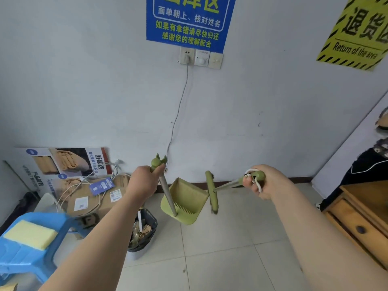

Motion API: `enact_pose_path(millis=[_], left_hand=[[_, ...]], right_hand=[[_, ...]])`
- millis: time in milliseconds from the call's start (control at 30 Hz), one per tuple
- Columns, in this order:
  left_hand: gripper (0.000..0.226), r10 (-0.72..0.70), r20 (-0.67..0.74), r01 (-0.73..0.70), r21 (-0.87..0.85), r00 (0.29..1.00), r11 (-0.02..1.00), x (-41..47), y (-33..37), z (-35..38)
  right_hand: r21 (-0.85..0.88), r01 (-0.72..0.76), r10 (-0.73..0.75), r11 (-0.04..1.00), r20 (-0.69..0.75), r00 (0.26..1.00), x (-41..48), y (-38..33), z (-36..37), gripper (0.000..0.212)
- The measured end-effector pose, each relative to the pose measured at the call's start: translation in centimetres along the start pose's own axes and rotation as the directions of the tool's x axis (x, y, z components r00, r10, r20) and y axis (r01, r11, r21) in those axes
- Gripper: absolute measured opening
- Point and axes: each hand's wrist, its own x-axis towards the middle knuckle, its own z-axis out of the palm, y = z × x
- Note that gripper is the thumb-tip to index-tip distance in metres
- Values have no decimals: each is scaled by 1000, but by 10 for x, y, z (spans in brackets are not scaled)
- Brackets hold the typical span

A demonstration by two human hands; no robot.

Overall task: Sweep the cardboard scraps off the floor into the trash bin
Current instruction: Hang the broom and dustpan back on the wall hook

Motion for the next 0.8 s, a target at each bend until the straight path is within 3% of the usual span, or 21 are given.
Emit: enact_pose_path(millis=[133,367,600,800], left_hand=[[48,119,86,-134,198,989,971,32,46,56],[28,304,201,-363,435,931,824,84,109,154],[21,425,232,-479,542,875,690,138,137,226],[28,417,342,-538,588,842,604,197,170,284]], right_hand=[[144,5,-9,990,27,1000,26,-50,-46,16],[163,53,-53,985,-4,999,55,-126,-110,10],[145,5,-11,989,45,999,94,-189,-150,14],[144,59,-77,988,118,990,128,-248,-156,22]])
